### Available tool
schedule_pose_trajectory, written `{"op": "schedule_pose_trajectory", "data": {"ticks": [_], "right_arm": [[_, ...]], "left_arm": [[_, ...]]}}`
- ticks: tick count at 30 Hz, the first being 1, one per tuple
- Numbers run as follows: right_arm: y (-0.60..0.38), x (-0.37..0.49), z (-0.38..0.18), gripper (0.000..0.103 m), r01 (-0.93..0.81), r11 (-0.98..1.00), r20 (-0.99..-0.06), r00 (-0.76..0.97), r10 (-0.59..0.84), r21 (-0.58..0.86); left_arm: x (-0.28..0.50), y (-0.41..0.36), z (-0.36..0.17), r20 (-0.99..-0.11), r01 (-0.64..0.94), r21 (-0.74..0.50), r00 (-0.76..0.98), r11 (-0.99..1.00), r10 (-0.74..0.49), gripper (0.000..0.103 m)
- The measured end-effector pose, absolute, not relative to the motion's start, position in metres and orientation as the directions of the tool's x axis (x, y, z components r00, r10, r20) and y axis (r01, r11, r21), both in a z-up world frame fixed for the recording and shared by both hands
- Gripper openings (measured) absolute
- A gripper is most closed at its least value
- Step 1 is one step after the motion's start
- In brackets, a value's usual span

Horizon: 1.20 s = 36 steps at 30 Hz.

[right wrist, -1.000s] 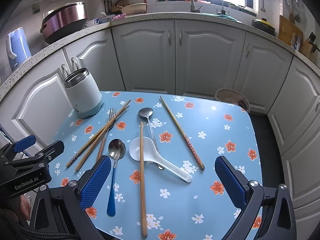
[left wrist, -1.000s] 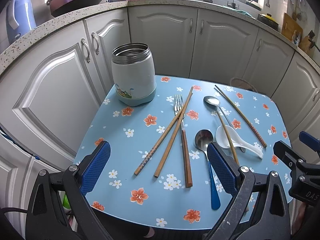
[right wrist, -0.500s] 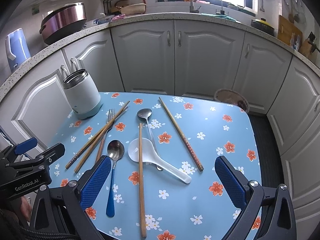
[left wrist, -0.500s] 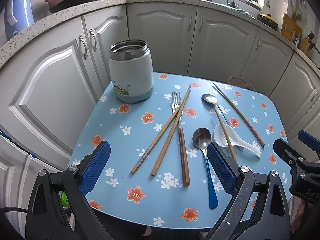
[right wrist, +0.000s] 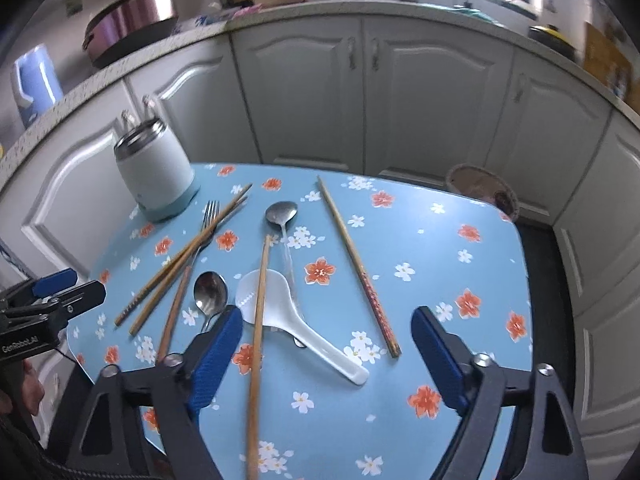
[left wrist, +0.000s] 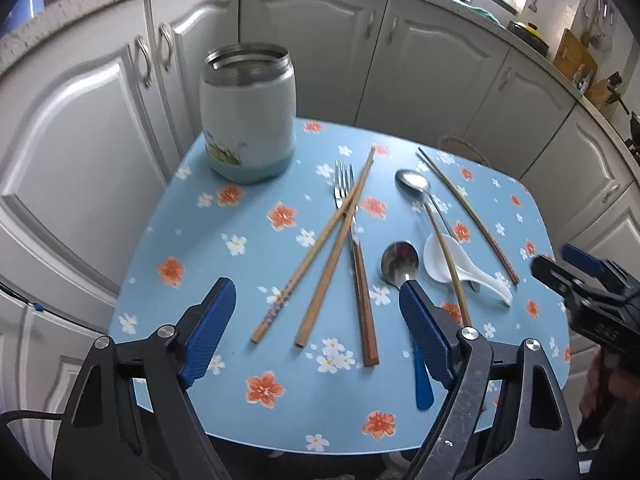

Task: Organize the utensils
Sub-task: 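Close the left tool on a wooden chopstick while the right tool grasps another chopstick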

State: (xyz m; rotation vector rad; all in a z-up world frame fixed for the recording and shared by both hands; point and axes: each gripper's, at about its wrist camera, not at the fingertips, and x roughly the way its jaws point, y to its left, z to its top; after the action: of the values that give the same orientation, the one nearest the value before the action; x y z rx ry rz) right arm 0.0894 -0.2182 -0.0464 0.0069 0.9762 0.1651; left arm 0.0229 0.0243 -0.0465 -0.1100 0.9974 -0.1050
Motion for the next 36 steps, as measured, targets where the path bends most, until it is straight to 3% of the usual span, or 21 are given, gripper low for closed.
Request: {"op": "schedule_pose_trajectory", "data": {"ticks": [2, 5, 8, 16, 27, 36], "right_arm": [[-0.214, 0.1, -0.053, 0.063, -0.171, 0.978, -0.839, 0.51, 0.19, 0.118], [-0.204, 0.114, -0.066, 0.058, -0.208, 0.966, -0.85, 0.47, 0.237, 0.154], [-0.196, 0.121, -0.076, 0.045, -0.24, 0.955, -0.863, 0.429, 0.268, 0.177], [-0.2, 0.126, -0.085, 0.044, -0.245, 0.942, -0.865, 0.392, 0.312, 0.229], [-0.234, 0.169, -0.091, 0.044, -0.201, 0.966, -0.889, 0.394, 0.231, 0.162], [-0.235, 0.184, -0.105, 0.044, -0.218, 0.964, -0.906, 0.361, 0.223, 0.15]], "left_arm": [[0.025, 0.024, -0.051, -0.838, 0.038, -0.152, 0.525, 0.988, -0.149, 0.081], [0.03, 0.026, -0.057, -0.849, 0.027, -0.153, 0.509, 0.988, -0.145, 0.081], [0.036, 0.033, -0.062, -0.856, 0.021, -0.158, 0.495, 0.987, -0.148, 0.081], [0.064, 0.045, -0.078, -0.877, 0.06, -0.185, 0.44, 0.981, -0.193, 0.08], [0.104, 0.044, -0.099, -0.917, 0.166, -0.163, 0.339, 0.973, -0.211, 0.064], [0.123, 0.033, -0.112, -0.939, 0.224, -0.104, 0.3, 0.969, -0.17, 0.063]]}}
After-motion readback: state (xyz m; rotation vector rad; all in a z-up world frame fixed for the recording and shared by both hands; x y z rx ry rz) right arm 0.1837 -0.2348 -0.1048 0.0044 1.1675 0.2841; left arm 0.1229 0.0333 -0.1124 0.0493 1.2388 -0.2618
